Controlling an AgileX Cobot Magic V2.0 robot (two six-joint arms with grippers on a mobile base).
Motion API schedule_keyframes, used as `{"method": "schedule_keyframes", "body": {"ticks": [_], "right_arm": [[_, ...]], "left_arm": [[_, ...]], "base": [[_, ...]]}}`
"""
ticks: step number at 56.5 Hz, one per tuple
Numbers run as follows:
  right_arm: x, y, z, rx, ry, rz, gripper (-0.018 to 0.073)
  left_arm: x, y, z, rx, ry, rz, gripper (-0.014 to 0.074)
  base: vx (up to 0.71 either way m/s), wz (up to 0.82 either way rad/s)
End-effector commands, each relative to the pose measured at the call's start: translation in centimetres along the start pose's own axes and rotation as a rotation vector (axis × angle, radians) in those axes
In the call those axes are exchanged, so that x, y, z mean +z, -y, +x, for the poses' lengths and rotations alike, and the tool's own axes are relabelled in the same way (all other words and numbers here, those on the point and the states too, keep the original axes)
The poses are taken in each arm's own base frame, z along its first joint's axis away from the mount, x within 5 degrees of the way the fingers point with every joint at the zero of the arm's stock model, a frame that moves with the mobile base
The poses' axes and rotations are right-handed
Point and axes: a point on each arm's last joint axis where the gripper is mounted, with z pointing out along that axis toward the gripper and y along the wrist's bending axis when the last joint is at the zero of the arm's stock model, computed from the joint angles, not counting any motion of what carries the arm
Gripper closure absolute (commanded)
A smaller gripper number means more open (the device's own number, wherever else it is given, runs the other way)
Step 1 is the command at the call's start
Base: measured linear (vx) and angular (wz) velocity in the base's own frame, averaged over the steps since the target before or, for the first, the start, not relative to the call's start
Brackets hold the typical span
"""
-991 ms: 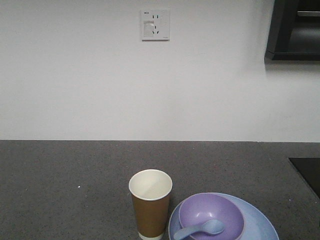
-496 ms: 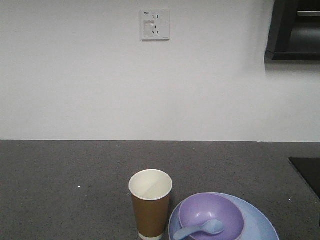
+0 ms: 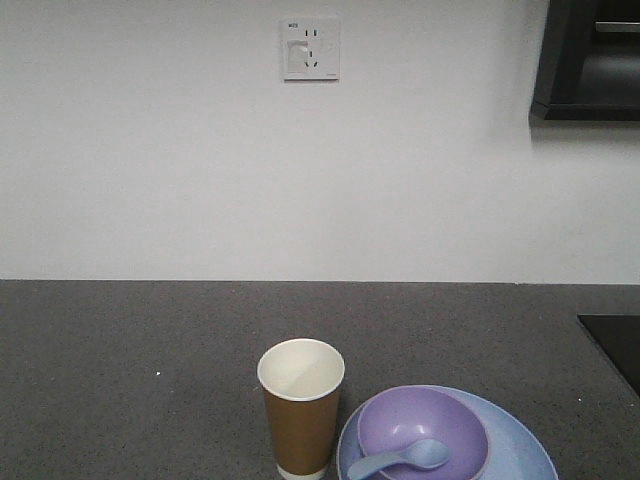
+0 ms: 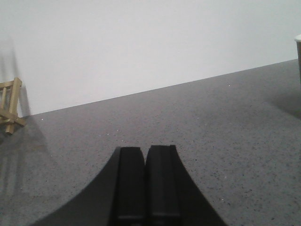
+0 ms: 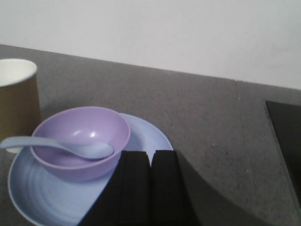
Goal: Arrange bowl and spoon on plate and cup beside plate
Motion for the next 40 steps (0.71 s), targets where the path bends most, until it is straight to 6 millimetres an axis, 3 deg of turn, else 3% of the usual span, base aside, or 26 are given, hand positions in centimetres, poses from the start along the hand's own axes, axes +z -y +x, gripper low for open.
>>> {"method": "schedule_keyframes", "body": {"ticks": [1, 22, 40], "right_arm": [[-0.6, 0.4, 0.1, 0.026, 0.129, 0.049, 0.0565], [-2.2, -0.2, 9.4, 0.146, 0.243, 0.055, 0.0565], [-3.3, -0.1, 9.5, 0.088, 0.295, 0.088, 0.0565]], "left_arm": [[-0.3, -0.2, -1.7, -0.016, 0.130, -0.007, 0.0600], [-0.3, -0.2, -1.7, -0.016, 0.130, -0.007, 0.0600], [-0.3, -0.2, -1.7, -0.016, 0.130, -0.007, 0.0600]], "base": [[0.00, 0.00], [0.00, 0.00], [0.00, 0.00]]}}
